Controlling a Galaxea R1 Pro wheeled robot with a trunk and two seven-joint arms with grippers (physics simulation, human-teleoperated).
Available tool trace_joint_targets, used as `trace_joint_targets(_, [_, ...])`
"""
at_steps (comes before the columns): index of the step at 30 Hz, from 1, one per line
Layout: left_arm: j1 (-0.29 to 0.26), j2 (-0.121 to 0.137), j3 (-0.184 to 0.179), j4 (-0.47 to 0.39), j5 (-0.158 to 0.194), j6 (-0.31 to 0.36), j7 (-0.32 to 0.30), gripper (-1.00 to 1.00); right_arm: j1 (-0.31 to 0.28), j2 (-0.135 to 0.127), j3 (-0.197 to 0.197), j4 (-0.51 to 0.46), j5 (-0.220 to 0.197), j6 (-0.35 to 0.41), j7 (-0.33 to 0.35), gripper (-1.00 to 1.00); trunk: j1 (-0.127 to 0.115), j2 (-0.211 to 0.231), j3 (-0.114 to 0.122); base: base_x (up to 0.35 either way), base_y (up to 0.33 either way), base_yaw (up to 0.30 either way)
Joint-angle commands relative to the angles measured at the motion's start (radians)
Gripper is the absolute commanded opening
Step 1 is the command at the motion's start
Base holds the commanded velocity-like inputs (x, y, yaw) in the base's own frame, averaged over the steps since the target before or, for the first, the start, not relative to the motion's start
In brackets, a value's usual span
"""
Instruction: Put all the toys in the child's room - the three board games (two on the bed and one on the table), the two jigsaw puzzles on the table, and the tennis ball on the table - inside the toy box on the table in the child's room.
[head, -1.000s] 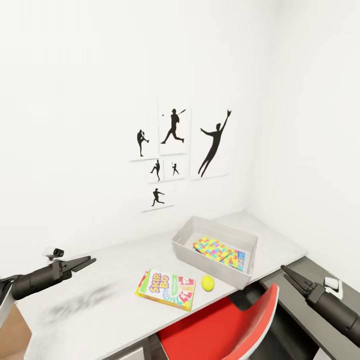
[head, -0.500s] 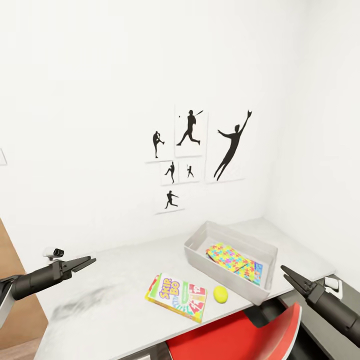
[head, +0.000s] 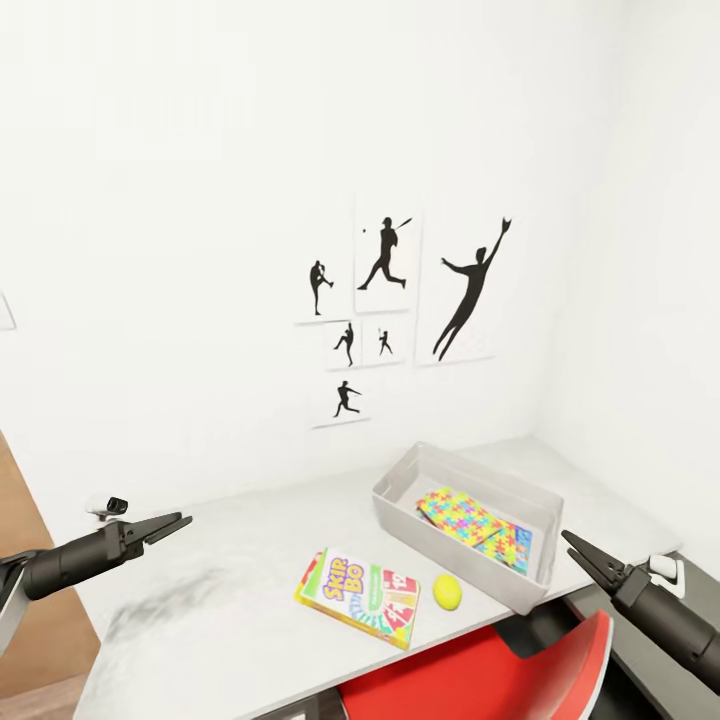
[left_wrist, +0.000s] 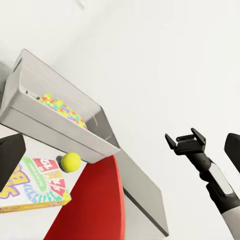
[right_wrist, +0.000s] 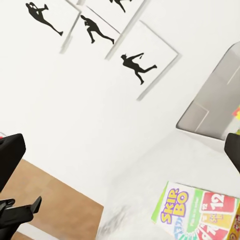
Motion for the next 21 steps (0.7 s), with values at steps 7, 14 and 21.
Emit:
trace_joint_targets(7, [0.000, 0.000, 0.001, 0.000, 0.003, -0.026, -0.004, 1.00, -0.001, 0.000, -0.001, 0.000, 0.002, 0.004, 0.002, 1.00, 0.000, -0.001, -0.002, -0.018, 0.019, 0.000])
trace_joint_targets(14, [0.000, 0.000, 0.001, 0.000, 0.004, -0.032, -0.004, 1.00, -0.001, 0.000, -0.001, 0.001, 0.003, 0.004, -0.001, 1.00, 0.000, -0.001, -0.002, -0.012, 0.002, 0.000])
trace_joint_targets(21, [0.000, 0.000, 0.001, 0.001, 0.004, -0.033, -0.004, 1.00, -0.001, 0.000, 0.000, 0.000, 0.003, 0.004, -0.002, 1.00, 0.000, -0.001, -0.002, -0.001, 0.000, 0.000])
